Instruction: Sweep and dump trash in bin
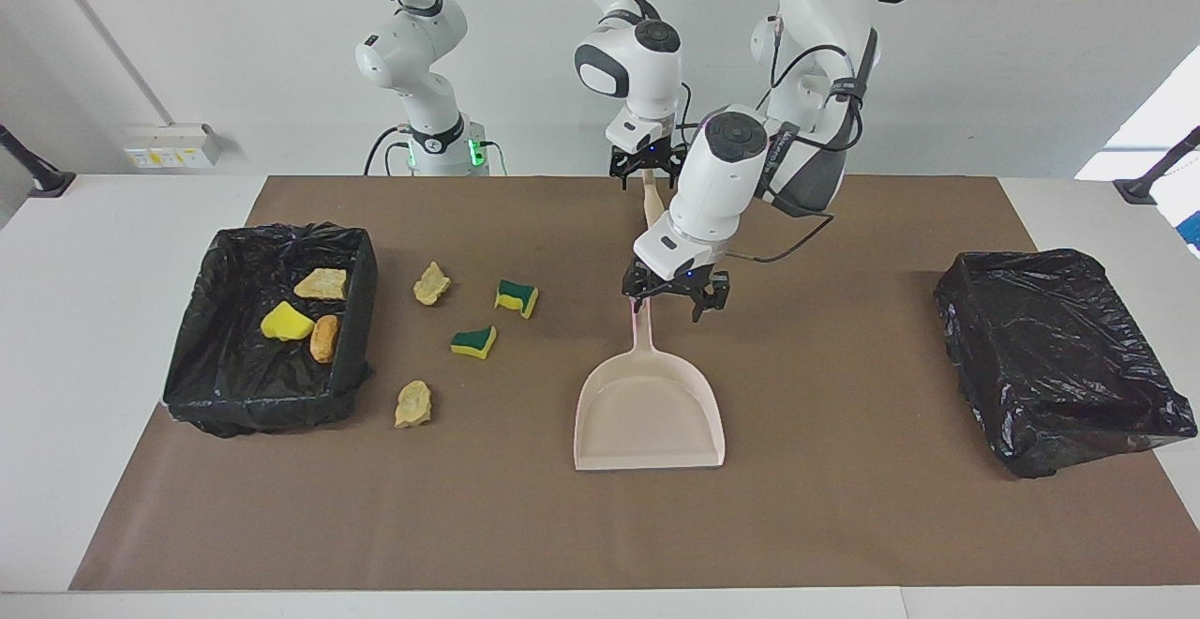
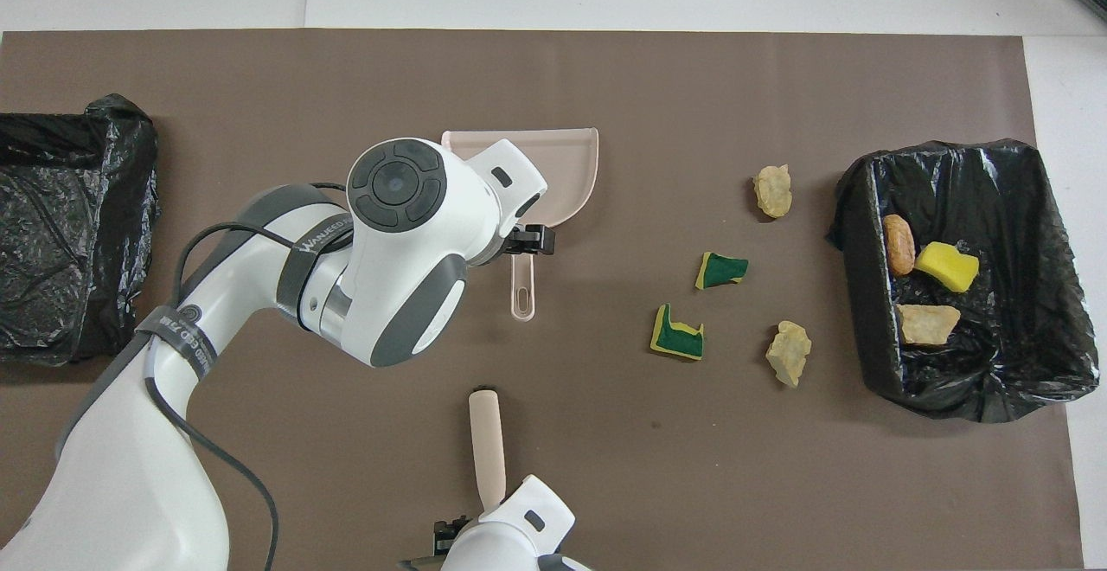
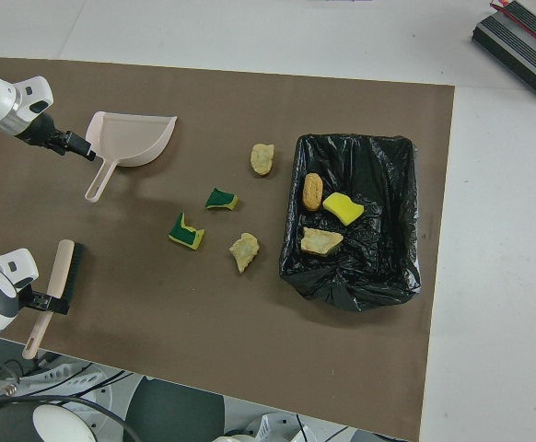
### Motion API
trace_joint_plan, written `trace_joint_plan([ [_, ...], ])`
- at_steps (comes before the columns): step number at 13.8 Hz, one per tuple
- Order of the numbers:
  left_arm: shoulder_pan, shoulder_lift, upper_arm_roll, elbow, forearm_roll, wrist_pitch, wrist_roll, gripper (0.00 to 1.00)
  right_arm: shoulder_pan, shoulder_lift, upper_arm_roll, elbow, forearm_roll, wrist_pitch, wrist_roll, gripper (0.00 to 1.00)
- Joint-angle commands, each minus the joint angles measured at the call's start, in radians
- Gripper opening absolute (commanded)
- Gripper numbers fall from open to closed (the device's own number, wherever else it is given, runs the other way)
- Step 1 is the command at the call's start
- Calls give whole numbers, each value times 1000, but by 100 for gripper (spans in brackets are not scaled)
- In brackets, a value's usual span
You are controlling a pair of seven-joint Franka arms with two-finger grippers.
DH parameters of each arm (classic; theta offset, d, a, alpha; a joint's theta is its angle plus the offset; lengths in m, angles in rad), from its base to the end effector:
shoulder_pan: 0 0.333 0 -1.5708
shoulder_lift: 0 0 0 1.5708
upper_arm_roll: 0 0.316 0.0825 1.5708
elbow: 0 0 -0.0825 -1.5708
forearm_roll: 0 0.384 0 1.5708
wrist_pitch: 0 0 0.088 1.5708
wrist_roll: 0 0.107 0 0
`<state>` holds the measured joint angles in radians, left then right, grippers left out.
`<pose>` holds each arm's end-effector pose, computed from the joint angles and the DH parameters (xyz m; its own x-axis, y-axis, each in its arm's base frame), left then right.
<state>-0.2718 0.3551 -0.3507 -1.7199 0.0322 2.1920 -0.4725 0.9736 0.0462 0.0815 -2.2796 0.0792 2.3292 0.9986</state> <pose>0.5509 -0.3670 0.4039 0.9880 -0.1317 0.0810 -0.1424 -0.9793 0.1437 0.2561 0.4544 0.3352 0.9987 0.0029 -0.0506 0.0011 -0.9994 -0.0347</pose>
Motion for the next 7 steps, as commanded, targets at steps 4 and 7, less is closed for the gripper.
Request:
trace_joint_plan([
  [4,-18,73,7,-13,95,114,-100,100,43,-31,0,-43,66,12,20,94],
  [7,-17,99,7,-1,100,138,-110,100,45,-31,0,-41,70,7,18,80],
])
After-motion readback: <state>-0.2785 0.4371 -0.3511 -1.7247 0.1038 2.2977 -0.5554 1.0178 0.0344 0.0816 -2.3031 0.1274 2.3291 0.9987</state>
